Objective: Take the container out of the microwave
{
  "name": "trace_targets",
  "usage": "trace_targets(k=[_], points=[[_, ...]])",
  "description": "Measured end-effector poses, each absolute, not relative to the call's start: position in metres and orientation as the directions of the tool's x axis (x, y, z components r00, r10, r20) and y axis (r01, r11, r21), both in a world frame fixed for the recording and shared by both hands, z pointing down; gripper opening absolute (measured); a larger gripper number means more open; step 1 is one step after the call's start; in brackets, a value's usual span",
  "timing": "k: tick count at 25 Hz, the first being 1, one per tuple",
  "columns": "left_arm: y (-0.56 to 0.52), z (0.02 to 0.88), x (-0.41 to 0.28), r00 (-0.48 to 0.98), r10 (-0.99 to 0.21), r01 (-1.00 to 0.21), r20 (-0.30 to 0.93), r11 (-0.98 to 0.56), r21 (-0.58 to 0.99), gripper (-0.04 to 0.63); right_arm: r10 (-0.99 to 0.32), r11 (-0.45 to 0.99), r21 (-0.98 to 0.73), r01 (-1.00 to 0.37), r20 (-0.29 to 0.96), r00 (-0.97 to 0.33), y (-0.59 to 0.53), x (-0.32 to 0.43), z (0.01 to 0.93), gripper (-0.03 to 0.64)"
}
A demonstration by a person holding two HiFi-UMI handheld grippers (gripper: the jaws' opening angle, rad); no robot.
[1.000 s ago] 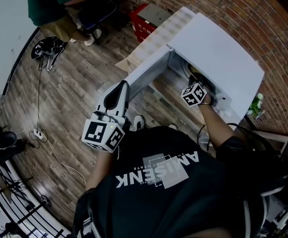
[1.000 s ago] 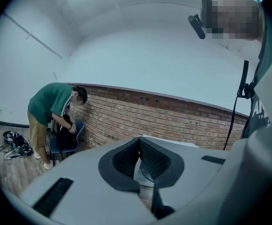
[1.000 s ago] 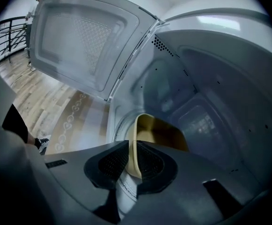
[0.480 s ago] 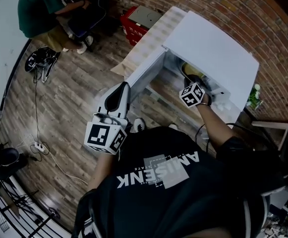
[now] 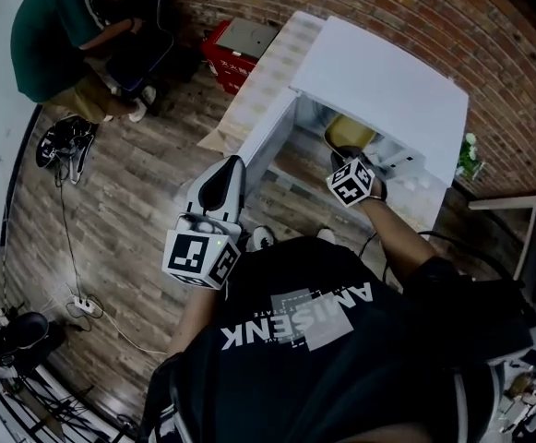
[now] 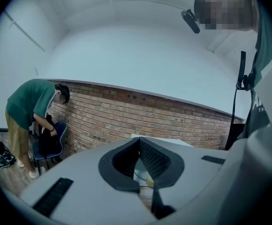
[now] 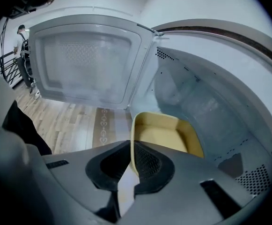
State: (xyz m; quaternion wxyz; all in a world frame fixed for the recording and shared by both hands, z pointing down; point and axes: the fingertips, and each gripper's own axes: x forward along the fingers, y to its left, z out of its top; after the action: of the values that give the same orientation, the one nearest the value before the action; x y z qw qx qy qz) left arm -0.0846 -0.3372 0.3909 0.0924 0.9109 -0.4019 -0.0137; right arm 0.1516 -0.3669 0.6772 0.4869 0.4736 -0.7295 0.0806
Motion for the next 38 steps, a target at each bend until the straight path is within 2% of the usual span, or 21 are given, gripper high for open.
trace_targets(k=[7,14,19,32,38], points=[[-0.352,0.389,-0.084,0.719,-0.695,-0.688,0.029,-0.705,0.174,0.012,-0.602,0.512,0.292,-0.808,0.792,-0.096,-0.351,0.128,0.674,0.052],[-0.357,0.392,-0.069,0.810,-0.586,-0.581,0.027,-0.794,0.180,0.012,-0.606,0.497,0.274,-0.823,0.789,-0.103,-0.334,0.106,0.662,0.052],[-0.357,0.387,-0.064,0.844,-0.537,-0.524,-0.017,-0.829,0.196,0.012,-0.612,0.453,0.256,-0.854,0.786,-0.089,-0.313,0.094,0.652,0.052],[-0.350,0.393,-0.034,0.926,-0.375,-0.362,-0.038,-0.913,0.187,0.012,-0.658,0.378,0.228,-0.897,0.747,-0.088,-0.271,0.073,0.599,0.051],[-0.349,0.388,-0.022,0.919,-0.390,-0.374,-0.052,-0.907,0.195,0.012,-0.689,0.361,0.231,-0.904,0.719,-0.091,-0.245,0.077,0.561,0.051]])
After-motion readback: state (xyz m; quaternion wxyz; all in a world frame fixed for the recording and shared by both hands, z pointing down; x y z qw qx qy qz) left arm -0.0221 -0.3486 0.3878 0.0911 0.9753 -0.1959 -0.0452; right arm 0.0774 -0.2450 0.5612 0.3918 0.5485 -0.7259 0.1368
